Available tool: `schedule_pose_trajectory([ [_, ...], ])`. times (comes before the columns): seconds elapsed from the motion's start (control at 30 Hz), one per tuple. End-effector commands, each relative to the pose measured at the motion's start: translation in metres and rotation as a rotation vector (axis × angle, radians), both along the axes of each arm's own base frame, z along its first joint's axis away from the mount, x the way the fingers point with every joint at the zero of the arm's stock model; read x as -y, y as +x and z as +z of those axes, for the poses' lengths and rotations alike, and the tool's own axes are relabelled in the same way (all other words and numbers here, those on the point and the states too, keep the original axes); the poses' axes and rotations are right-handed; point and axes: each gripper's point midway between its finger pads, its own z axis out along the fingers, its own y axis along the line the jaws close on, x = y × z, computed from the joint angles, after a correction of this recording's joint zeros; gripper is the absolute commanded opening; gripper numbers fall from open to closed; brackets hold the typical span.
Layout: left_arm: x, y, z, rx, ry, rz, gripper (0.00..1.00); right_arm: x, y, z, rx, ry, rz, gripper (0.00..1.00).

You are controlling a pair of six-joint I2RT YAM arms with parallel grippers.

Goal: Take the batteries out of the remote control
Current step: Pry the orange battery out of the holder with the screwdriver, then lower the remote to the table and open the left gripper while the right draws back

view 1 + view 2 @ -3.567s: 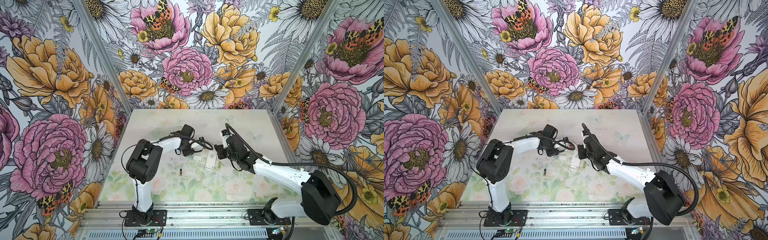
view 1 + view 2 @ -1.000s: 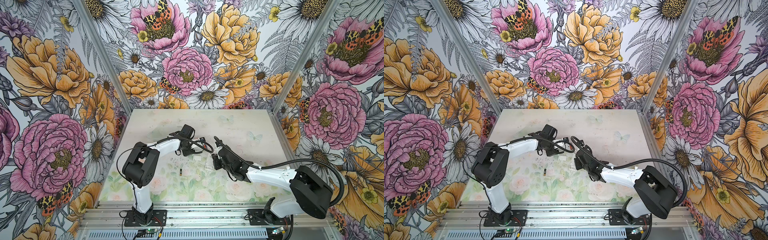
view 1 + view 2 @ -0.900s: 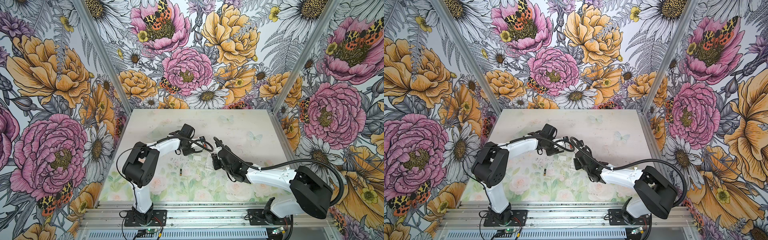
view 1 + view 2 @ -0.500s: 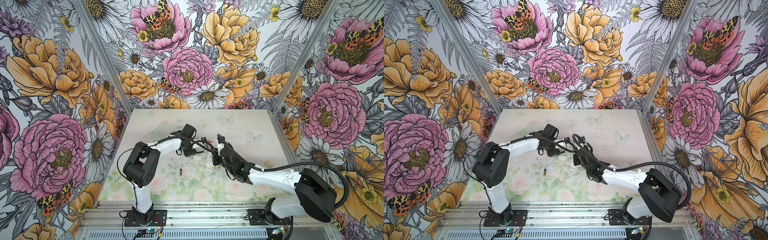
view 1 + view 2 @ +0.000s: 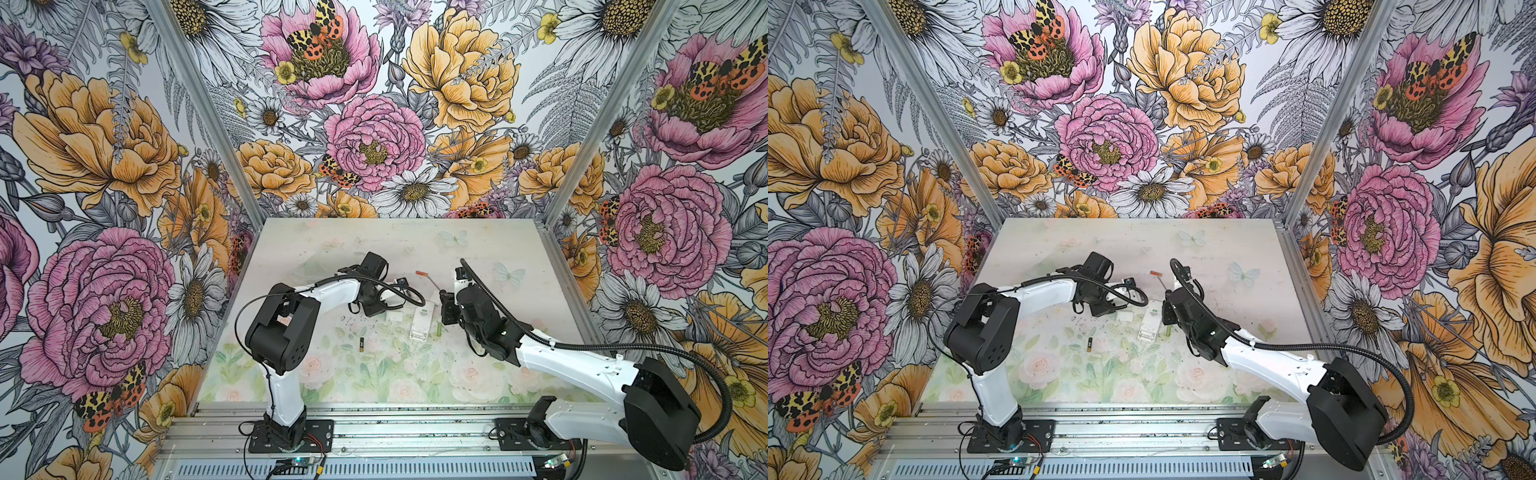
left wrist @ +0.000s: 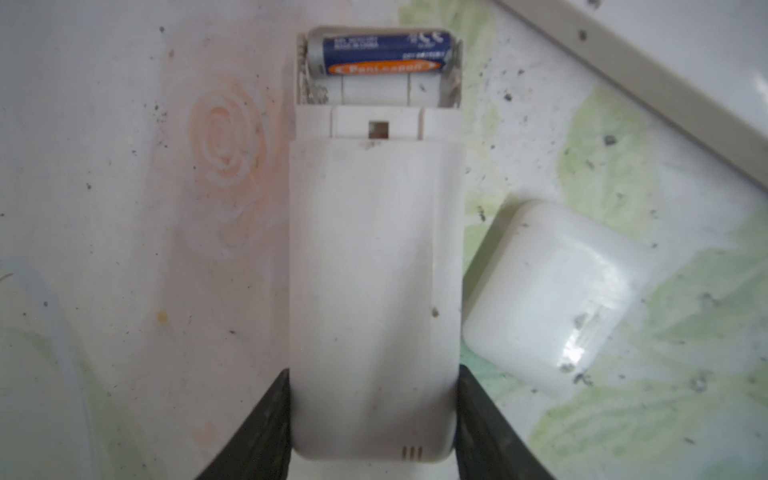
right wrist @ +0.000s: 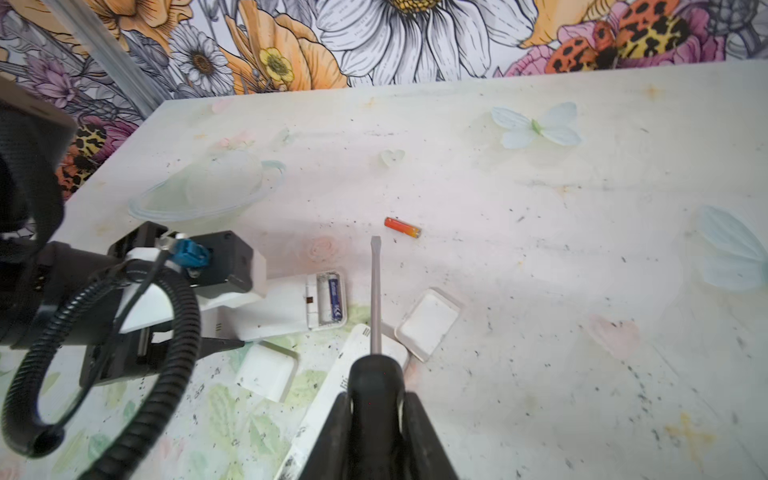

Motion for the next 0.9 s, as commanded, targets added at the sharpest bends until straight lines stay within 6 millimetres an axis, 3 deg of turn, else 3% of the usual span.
schedule_pose_trajectory([
  [0.0,-0.016,0.007,0.005,0.013,-0.006,0.096,0.09,0.009,0.002,0.01,-0.068,0.06,-0.04,0.0],
  [0.17,-0.021,-0.003,-0.001,-0.036,-0.016,0.16,0.15,0.005,0.011,0.019,-0.082,0.083,-0.022,0.0],
  [0.2,-0.022,-0.002,0.012,-0.014,-0.04,0.175,0.16,0.003,0.013,0.021,-0.08,0.083,-0.018,0.0],
  [0.4,-0.032,-0.011,0.01,-0.021,-0.02,0.175,0.22,-0.004,0.019,0.022,-0.086,0.08,0.007,0.0],
  [0.43,-0.033,-0.011,0.011,-0.017,-0.02,0.174,0.28,-0.005,0.019,0.023,-0.084,0.082,0.009,0.0],
  [0.5,-0.037,-0.007,0.011,-0.007,-0.01,0.178,0.52,-0.004,0.02,0.022,-0.087,0.083,0.009,0.0],
  [0.63,-0.045,0.01,0.01,0.029,0.018,0.222,0.74,-0.006,0.018,0.024,-0.087,0.09,0.021,0.0],
  [0.7,-0.045,0.021,0.014,0.066,0.014,0.235,0.92,-0.004,0.017,0.026,-0.081,0.093,0.02,0.0],
  [0.77,-0.047,0.033,0.022,0.108,0.02,0.251,0.98,-0.003,0.016,0.029,-0.074,0.096,0.02,0.0],
  [0.8,-0.049,0.038,0.013,0.105,0.044,0.261,0.99,-0.002,0.015,0.03,-0.071,0.097,0.018,0.0],
  [0.87,-0.052,0.05,0.016,0.144,0.066,0.289,0.99,-0.001,0.015,0.031,-0.068,0.101,0.018,0.0],
])
